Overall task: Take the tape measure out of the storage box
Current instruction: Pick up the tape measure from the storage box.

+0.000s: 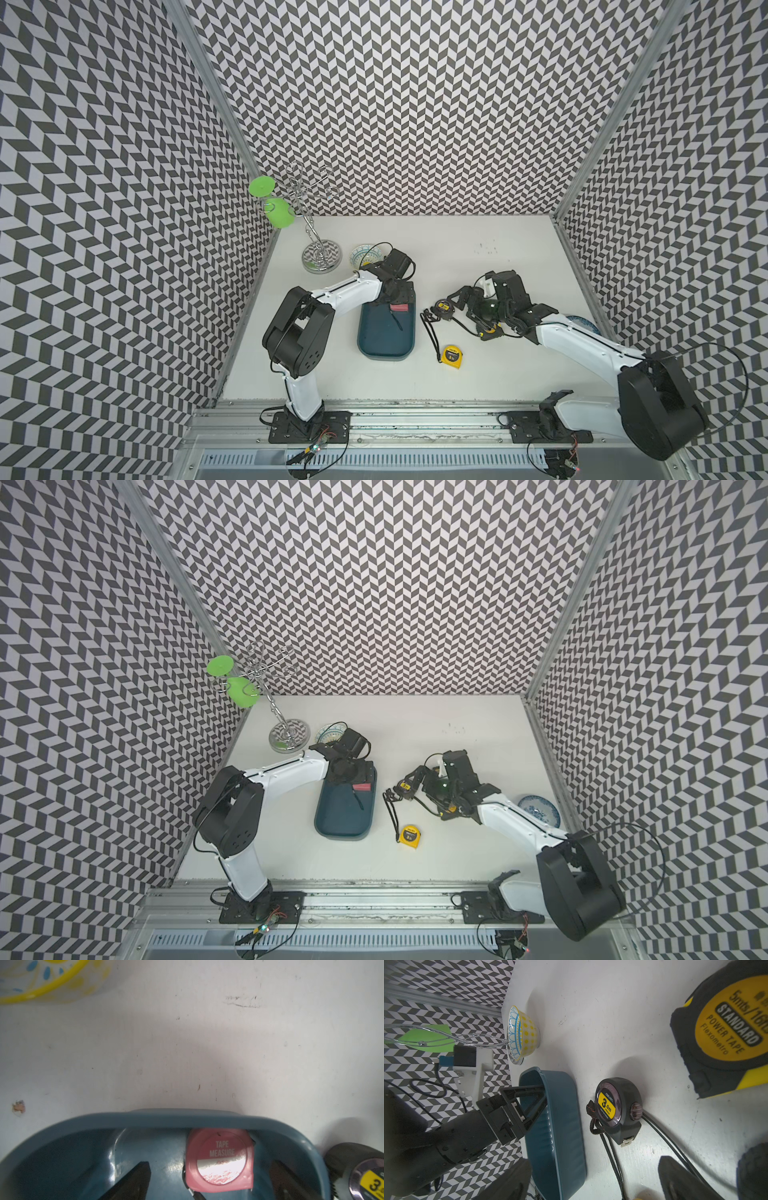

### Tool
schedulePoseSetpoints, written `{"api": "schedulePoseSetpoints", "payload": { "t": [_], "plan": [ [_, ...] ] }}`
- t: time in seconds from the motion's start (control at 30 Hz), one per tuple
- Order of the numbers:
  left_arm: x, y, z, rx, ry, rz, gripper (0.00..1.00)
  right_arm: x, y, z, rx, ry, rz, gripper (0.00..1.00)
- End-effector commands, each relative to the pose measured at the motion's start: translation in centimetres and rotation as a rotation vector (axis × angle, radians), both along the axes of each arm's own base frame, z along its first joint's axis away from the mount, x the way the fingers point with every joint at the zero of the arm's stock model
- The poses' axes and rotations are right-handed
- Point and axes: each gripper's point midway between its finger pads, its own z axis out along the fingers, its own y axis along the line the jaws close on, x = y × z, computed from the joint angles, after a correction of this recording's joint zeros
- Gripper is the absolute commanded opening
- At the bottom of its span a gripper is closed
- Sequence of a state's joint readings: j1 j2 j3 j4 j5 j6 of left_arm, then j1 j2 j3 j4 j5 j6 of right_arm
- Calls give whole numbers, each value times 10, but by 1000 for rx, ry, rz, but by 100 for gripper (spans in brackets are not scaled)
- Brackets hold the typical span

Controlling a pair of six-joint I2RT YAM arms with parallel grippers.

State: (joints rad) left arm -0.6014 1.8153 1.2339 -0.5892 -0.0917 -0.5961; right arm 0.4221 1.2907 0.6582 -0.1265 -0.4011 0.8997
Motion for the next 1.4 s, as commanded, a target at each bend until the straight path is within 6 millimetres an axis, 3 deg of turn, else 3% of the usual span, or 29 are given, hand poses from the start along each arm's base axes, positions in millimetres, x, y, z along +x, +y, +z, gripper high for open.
{"api": "schedulePoseSetpoints", "payload": {
  "t": [0.0,0.43,0.77,1.0,1.2,1.37],
  "plan": [
    [1,-2,-8,12,22,-20,94,10,3,11,24,-50,4,100],
    [1,-3,-36,106,90,-49,88,12,5,8,32,-39,1,100],
    [-7,-5,-46,112,150,-62,72,15,6,4,32,-32,-4,100],
    [-18,-5,-53,100,194,-59,44,15,6,4,36,-31,-7,99],
    [-18,-6,-41,78,186,-38,0,13,5,4,38,-34,-9,100],
    [-16,-5,-22,60,160,-9,0,10,4,6,43,-43,-6,100]
  ]
}}
